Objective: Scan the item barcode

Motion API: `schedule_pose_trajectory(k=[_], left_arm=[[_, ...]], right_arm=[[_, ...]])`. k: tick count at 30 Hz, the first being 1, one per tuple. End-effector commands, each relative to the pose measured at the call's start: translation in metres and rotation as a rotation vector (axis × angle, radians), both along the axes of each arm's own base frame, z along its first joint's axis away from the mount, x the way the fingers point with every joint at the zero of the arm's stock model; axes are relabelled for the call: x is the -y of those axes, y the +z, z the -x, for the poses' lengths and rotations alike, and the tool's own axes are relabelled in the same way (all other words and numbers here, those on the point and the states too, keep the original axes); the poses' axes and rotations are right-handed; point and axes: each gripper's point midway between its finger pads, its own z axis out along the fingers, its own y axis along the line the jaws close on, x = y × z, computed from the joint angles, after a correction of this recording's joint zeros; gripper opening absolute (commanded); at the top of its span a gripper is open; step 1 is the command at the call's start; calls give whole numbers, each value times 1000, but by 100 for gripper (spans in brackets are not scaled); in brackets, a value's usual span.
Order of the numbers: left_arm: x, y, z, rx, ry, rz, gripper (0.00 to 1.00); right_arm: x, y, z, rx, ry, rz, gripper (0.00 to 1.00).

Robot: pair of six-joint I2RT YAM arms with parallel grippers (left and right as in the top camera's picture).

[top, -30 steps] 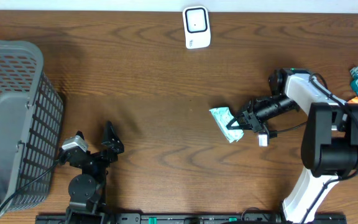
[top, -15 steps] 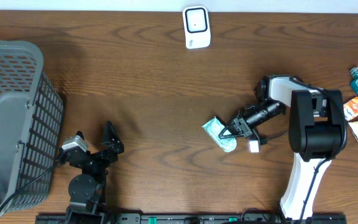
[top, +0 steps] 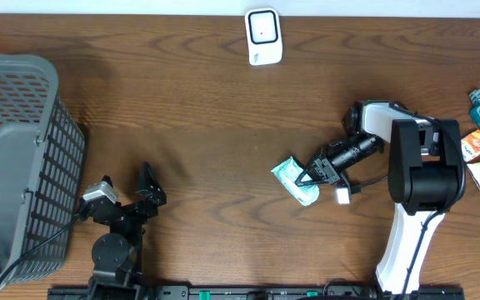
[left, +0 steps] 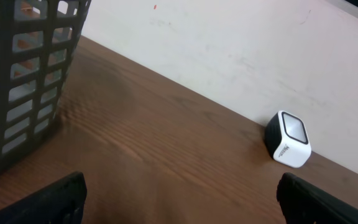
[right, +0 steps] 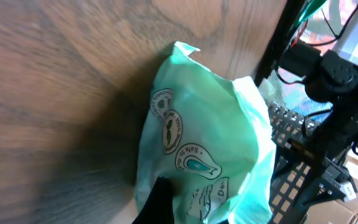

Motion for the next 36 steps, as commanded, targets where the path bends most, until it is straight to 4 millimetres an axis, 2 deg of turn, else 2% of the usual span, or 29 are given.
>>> schedule_pose_trajectory(k=[1, 5, 12, 14, 21, 23, 25, 31, 36], left_arm=[[-2, -17, 1, -50, 11, -1, 98], [-2, -17, 1, -50, 11, 0, 98], [-2, -17, 1, -50, 11, 0, 98], [-2, -17, 1, -50, 11, 0, 98], [-2, -17, 1, -50, 11, 0, 98], [-2, -17, 1, -50, 11, 0, 98], [-2, -17, 1, -50, 11, 0, 97], [-2, -17, 1, -50, 11, 0, 98], [-2, -17, 1, -50, 11, 0, 98]], right_arm=[[26, -32, 15, 16, 133, 149, 2], [15, -23, 8, 110, 140, 23, 1], [-25, 33, -26, 543, 73, -475, 1], [-30, 46, -28, 616, 51, -553, 1], [-32, 74, -7, 767, 124, -677, 1], [-29, 84, 6, 794, 183, -714, 1], [-29, 86, 10, 872, 234, -741, 2], [-28, 86, 34, 876, 422, -755, 2], [-38, 104, 45, 1004, 552, -800, 2]])
